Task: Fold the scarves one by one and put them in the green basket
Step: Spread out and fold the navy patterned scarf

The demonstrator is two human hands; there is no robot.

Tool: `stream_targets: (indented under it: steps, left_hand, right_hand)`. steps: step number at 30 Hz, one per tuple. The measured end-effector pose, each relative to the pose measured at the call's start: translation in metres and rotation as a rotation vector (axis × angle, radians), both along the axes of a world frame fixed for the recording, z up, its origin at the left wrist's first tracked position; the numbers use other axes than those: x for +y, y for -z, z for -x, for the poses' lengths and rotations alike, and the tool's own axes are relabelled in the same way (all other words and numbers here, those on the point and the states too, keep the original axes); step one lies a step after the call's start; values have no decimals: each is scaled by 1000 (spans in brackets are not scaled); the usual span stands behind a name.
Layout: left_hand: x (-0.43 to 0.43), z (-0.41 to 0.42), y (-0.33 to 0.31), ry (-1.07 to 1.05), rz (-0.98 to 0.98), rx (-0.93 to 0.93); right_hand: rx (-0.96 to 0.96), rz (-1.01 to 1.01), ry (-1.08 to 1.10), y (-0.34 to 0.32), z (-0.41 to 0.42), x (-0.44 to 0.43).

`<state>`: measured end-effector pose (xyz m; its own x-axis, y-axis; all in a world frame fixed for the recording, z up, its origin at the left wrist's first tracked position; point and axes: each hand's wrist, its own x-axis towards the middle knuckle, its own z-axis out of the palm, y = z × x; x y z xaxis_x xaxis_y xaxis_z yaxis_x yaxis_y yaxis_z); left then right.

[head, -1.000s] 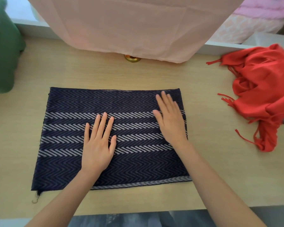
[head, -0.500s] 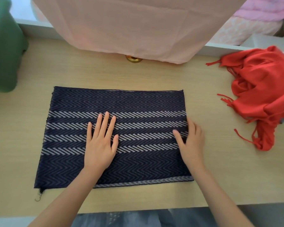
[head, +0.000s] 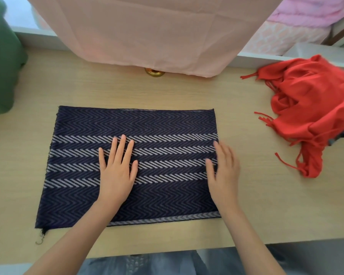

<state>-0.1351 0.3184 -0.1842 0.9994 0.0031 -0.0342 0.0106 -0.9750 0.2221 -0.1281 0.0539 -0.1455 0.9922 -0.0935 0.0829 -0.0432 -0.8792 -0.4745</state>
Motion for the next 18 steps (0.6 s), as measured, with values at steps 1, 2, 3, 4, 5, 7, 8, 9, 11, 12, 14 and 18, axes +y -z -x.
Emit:
stream_targets:
  steps: [1,2,3,4,5,7,8,9,11,12,14,18]
  left_hand:
    - [-6,-4,-5,-5,-6,-19]
    - [-13,-8,-10,8,-8,-39]
    - [-23,-13,-14,41,-6,-60]
    - [-33,-18,-18,87,-2,-77]
    - [-45,-24,-19,132,4,-88]
    - [-67,-39,-17,182,18,-89]
    - [-78,-46,-15,190,28,-75]
    - [-87,-53,-12,199,35,-55]
    - [-98,-61,-2,233,5,1]
    - [-101,-62,4,247,-29,20]
    - [-100,-59,14,251,-53,4]
    - [-100,-57,16,260,-16,-48]
  right_hand:
    - [32,-15,-95,2,-15,5]
    - [78,-31,-146,5,-31,10]
    - [116,-45,-153,9,-47,14]
    - [129,-63,-118,13,-62,15]
    - [119,-95,-43,14,-76,15]
    - [85,-171,157,12,-100,9]
    - [83,-197,234,11,-109,5]
    - [98,-211,292,11,-116,3]
    - [160,-197,349,13,-124,1]
    - [192,-186,352,14,-126,1]
    - [240,-207,350,12,-128,2]
    - [146,-329,299,4,-131,0]
